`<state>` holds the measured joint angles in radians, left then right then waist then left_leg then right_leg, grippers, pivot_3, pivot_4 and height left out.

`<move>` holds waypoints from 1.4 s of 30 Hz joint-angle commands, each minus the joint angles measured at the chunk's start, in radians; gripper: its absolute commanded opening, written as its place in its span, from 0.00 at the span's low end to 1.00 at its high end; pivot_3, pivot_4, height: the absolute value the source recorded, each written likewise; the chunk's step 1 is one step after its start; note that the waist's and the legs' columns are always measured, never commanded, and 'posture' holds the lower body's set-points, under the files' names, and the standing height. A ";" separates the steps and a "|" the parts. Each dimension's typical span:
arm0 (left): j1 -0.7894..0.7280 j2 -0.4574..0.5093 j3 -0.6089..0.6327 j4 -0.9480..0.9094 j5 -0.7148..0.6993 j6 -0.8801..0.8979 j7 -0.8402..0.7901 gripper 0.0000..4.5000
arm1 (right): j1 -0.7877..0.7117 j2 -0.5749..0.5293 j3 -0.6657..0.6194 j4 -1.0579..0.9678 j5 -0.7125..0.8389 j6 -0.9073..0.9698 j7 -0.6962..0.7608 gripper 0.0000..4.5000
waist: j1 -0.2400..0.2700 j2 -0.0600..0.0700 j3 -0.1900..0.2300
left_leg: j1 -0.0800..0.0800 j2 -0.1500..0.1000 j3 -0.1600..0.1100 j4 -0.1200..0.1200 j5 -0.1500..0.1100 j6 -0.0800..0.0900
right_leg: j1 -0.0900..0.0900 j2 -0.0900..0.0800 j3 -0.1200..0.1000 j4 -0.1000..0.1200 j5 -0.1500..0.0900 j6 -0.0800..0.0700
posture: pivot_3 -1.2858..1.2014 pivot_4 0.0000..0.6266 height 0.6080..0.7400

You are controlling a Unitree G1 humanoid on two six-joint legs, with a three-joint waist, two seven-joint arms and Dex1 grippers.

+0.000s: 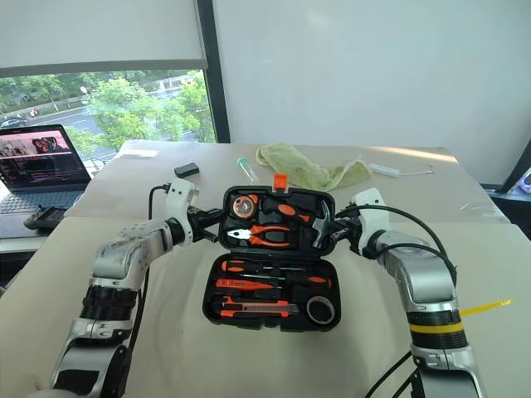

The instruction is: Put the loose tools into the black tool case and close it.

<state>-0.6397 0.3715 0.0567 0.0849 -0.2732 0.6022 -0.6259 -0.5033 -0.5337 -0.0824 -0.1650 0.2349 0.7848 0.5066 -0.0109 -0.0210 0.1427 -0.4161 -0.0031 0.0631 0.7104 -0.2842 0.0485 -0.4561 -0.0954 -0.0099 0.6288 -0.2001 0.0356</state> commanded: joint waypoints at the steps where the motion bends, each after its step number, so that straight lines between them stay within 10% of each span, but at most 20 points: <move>1: 0.044 0.009 -0.058 -0.160 -0.028 -0.188 -0.135 0.00 | 0.055 0.016 -0.003 -0.191 0.031 -0.080 0.011 0.00 | 0.001 0.000 0.000 | 0.000 0.000 0.000 0.000 0.000 0.000 | 0.000 0.000 0.000 0.000 0.000 0.000 | 0.52 0.24 1.00; 23: 0.466 0.326 -0.106 -0.286 0.008 -0.689 -0.536 0.00 | 0.728 -0.193 -0.075 -0.725 0.029 -0.168 0.140 0.00 | 0.021 0.000 -0.003 | 0.030 0.004 -0.001 -0.001 -0.012 0.016 | 0.036 0.002 -0.004 -0.016 -0.004 0.000 | 0.52 0.24 1.00; 28: 0.568 0.476 -0.052 -0.287 -0.129 -0.560 -0.681 0.00 | 0.920 -0.303 -0.139 -0.763 0.045 -0.201 0.243 0.00 | 0.018 -0.002 -0.014 | 0.036 0.008 -0.001 -0.002 -0.016 0.013 | 0.039 0.004 -0.003 -0.014 -0.010 -0.001 | 0.52 0.24 1.00; 30: 0.591 0.525 -0.025 -0.261 -0.179 -0.512 -0.718 0.00 | 0.975 -0.303 -0.188 -0.781 0.089 -0.194 0.271 0.18 | 0.016 -0.003 -0.015 | 0.045 0.011 0.000 -0.003 -0.020 0.010 | 0.048 0.006 -0.004 -0.015 -0.014 -0.003 | 0.52 0.24 1.00; 39: 0.570 0.619 0.009 -0.159 -0.259 -0.362 -0.815 0.79 | 1.220 -0.283 -0.279 -0.809 0.105 -0.252 0.370 0.87 | 0.026 -0.004 -0.006 | 0.050 0.016 0.002 -0.008 -0.025 0.006 | 0.047 0.011 -0.003 -0.011 -0.025 -0.008 | 0.52 0.24 1.00; 42: 0.546 0.621 0.022 -0.231 -0.361 -0.194 -0.794 0.83 | 1.233 -0.249 -0.291 -0.849 0.195 -0.214 0.379 0.87 | 0.030 -0.004 -0.006 | 0.048 0.016 0.002 -0.007 -0.025 0.006 | 0.047 0.010 -0.003 -0.011 -0.024 -0.008 | 0.52 0.24 1.00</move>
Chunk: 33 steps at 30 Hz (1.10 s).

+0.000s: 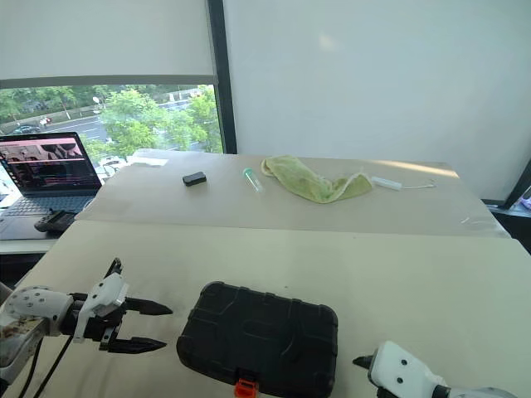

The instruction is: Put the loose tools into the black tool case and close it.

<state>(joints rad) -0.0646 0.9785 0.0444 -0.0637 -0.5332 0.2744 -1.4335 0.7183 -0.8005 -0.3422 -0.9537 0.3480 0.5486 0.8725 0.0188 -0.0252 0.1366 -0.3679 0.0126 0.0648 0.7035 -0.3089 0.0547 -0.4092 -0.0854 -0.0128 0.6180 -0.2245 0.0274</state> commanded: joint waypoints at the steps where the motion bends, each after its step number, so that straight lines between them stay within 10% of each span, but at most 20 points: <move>1: -0.043 0.011 0.040 -0.099 -0.136 0.194 0.030 0.83 | 0.005 0.031 -0.030 -0.066 0.104 0.030 0.003 0.87 | 0.000 0.000 0.000 | 0.000 0.000 0.000 0.000 0.000 0.000 | 0.000 -0.001 0.000 0.000 0.000 0.000 | 0.52 0.24 1.00; 12: -0.085 -0.058 0.068 -0.200 -0.187 0.389 0.226 0.00 | -0.116 -0.004 -0.018 -0.041 0.113 0.253 -0.152 0.08 | -0.015 -0.001 0.000 | -0.003 -0.001 0.002 0.000 0.001 -0.002 | -0.009 0.000 0.004 0.008 -0.001 -0.002 | 0.52 0.24 1.00; 33: 0.053 -0.132 -0.059 -0.362 0.050 0.336 0.469 0.00 | -0.645 -0.062 0.407 0.122 0.028 0.393 -0.265 0.02 | -0.008 -0.004 0.004 | -0.007 0.000 0.001 -0.001 0.003 -0.004 | -0.014 0.002 0.003 0.009 0.000 -0.005 | 0.52 0.24 1.00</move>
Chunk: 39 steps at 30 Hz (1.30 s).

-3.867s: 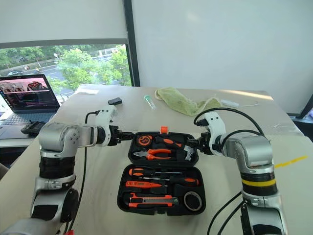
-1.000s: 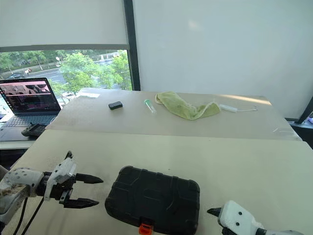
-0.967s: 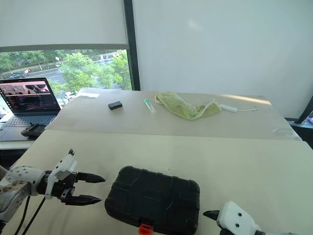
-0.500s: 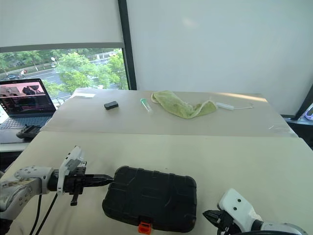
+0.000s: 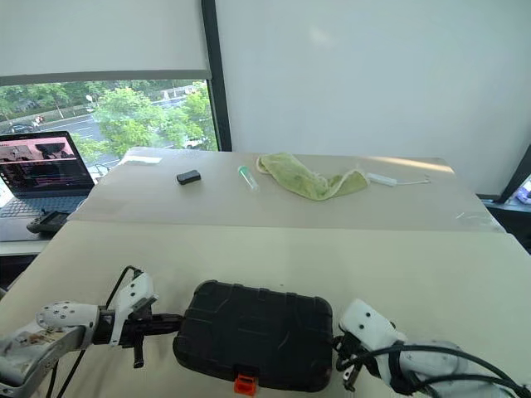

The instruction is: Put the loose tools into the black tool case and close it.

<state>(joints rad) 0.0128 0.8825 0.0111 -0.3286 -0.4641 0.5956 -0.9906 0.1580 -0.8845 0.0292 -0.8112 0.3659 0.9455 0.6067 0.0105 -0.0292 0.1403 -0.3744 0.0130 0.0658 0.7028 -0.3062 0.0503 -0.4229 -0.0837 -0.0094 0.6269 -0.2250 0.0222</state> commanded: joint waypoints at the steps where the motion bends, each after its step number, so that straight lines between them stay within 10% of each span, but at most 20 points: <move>1: -0.031 -0.052 -0.025 -0.118 -0.036 0.040 0.045 0.00 | -0.132 0.029 0.056 -0.001 0.002 0.007 -0.005 0.02 | 0.000 0.000 0.001 | 0.000 0.000 0.000 0.000 0.000 0.000 | 0.000 0.000 0.000 0.000 0.000 0.000 | 0.52 0.24 1.00; 11: -0.107 -0.246 0.000 -0.196 -0.081 0.297 0.290 0.00 | -0.657 0.182 0.278 0.488 -0.190 -0.015 -0.025 0.02 | 0.002 0.003 0.006 | -0.007 -0.001 -0.002 0.002 0.002 -0.001 | -0.004 0.001 -0.001 0.002 0.004 0.000 | 0.52 0.24 1.00; 20: -0.113 -0.342 0.173 -0.143 -0.075 0.261 0.405 0.00 | -0.694 0.133 0.217 0.644 -0.282 -0.115 0.018 0.02 | 0.004 0.002 0.006 | -0.007 -0.004 -0.004 0.003 0.004 0.001 | -0.001 -0.003 -0.004 0.000 0.007 0.003 | 0.52 0.24 1.00; 25: -0.215 -0.269 0.245 -0.091 -0.207 0.247 0.238 0.31 | -0.542 0.044 0.018 0.421 -0.210 -0.037 0.051 0.32 | 0.010 0.003 0.006 | -0.013 -0.006 -0.007 0.003 0.006 0.001 | -0.006 -0.006 -0.007 0.000 0.007 0.003 | 0.52 0.24 1.00; 33: -0.449 -0.143 -0.048 0.069 -0.158 0.157 -0.128 0.94 | -0.242 0.214 -0.441 -0.090 0.173 0.236 0.116 0.93 | -0.001 0.003 0.006 | -0.009 -0.007 -0.007 0.001 0.005 0.002 | -0.001 -0.005 -0.006 -0.003 0.007 0.005 | 0.52 0.24 1.00; 39: -0.616 -0.253 -0.277 0.351 0.066 -0.105 -0.234 0.97 | -0.130 0.400 -0.327 -0.236 0.237 0.248 -0.106 0.94 | 0.001 0.003 0.006 | -0.008 -0.012 -0.007 0.002 0.007 0.004 | -0.001 -0.005 -0.004 -0.001 0.008 0.006 | 0.52 0.24 1.00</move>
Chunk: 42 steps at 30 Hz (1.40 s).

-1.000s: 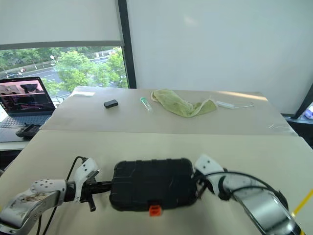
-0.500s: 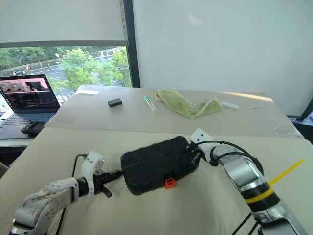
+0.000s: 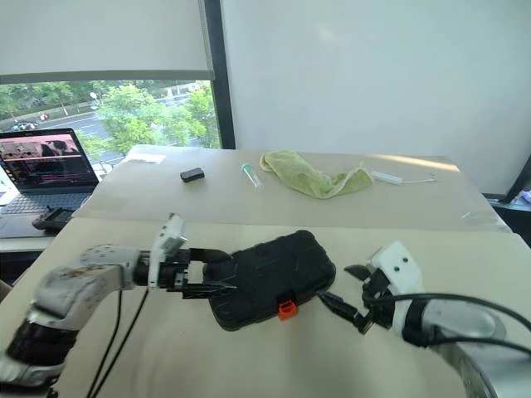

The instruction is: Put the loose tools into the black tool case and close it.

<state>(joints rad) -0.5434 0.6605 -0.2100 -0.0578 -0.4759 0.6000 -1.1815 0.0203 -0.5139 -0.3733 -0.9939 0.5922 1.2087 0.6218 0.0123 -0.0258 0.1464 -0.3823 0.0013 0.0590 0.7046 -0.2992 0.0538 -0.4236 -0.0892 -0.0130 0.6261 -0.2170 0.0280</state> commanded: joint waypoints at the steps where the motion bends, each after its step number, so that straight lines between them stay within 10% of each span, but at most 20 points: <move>1: -0.072 -0.039 -0.065 0.100 0.084 -0.119 -0.060 0.97 | 0.015 0.042 0.110 -0.053 0.012 -0.022 -0.158 0.94 | -0.003 -0.001 0.000 | 0.000 -0.001 0.000 0.000 0.001 0.001 | 0.000 -0.001 0.000 0.000 0.000 0.001 | 0.52 0.24 1.00; 9: -0.105 -0.058 -0.147 0.206 0.192 -0.244 -0.153 0.97 | 0.123 0.130 0.407 0.038 -0.135 -0.124 -0.348 0.94 | -0.003 -0.001 -0.001 | 0.000 -0.002 0.000 0.000 0.001 0.002 | 0.000 -0.002 0.001 0.000 0.001 0.002 | 0.52 0.24 1.00; 21: -0.085 -0.052 -0.130 0.206 0.217 -0.265 -0.169 0.97 | 0.109 0.190 0.510 0.200 -0.225 -0.285 -0.392 0.94 | -0.004 -0.002 -0.002 | 0.000 -0.001 0.000 0.001 0.001 0.003 | 0.001 -0.002 0.001 0.000 0.001 0.003 | 0.52 0.24 1.00; 31: -0.060 -0.047 -0.122 0.213 0.234 -0.286 -0.153 1.00 | 0.081 0.182 0.518 0.228 -0.230 -0.305 -0.372 0.29 | -0.004 -0.002 -0.003 | 0.001 -0.001 0.000 0.001 0.001 0.003 | 0.001 -0.002 0.001 0.000 0.001 0.003 | 0.52 0.24 1.00; 42: -0.042 -0.057 -0.125 0.212 0.245 -0.293 -0.129 1.00 | 0.047 0.081 0.435 0.103 -0.118 -0.147 -0.321 0.28 | -0.004 -0.002 -0.003 | 0.001 -0.001 0.000 0.001 0.001 0.003 | 0.001 -0.002 0.001 0.000 0.001 0.003 | 0.52 0.24 1.00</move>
<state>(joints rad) -0.6212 0.5981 -0.3016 0.1226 -0.2784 0.2927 -1.3187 0.0916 -0.4264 0.1064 -0.8269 0.4417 1.0483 0.2895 0.0087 -0.0274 0.1433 -0.3811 0.0004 0.0588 0.7055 -0.2982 0.0568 -0.4222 -0.0912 -0.0122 0.6262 -0.2156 0.0311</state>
